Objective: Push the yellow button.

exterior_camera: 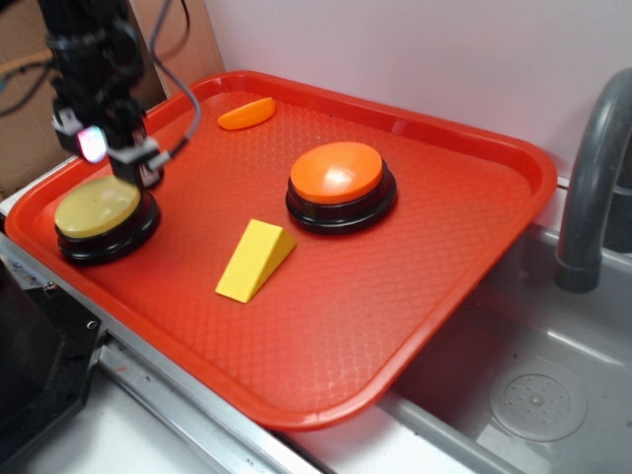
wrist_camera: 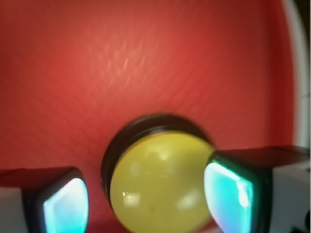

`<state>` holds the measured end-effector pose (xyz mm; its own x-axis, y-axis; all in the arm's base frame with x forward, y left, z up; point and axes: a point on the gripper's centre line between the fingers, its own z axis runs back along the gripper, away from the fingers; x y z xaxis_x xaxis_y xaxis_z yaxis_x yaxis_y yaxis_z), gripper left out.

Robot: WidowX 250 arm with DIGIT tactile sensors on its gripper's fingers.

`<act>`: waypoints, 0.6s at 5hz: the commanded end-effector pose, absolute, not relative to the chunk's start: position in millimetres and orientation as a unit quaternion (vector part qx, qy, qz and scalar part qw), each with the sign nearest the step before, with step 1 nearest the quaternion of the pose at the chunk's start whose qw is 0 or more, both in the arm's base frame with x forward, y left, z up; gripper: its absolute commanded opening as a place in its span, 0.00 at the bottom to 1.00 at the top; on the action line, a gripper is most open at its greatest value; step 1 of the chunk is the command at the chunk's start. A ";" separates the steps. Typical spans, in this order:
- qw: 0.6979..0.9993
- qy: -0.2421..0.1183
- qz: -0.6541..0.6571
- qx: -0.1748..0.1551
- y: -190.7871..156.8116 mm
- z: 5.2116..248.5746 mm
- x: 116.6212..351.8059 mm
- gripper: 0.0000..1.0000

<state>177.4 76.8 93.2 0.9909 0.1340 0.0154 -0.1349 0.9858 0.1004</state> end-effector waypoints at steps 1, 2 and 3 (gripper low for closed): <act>0.993 -0.032 0.084 0.070 86.5 124.6 177.8 1.00; 0.994 -0.021 0.075 0.078 86.5 130.7 173.8 1.00; 0.994 -0.019 0.070 0.084 86.8 139.4 170.2 1.00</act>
<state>161.4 83.5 125.3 0.9900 0.1408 0.0002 -0.1393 0.9790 0.1490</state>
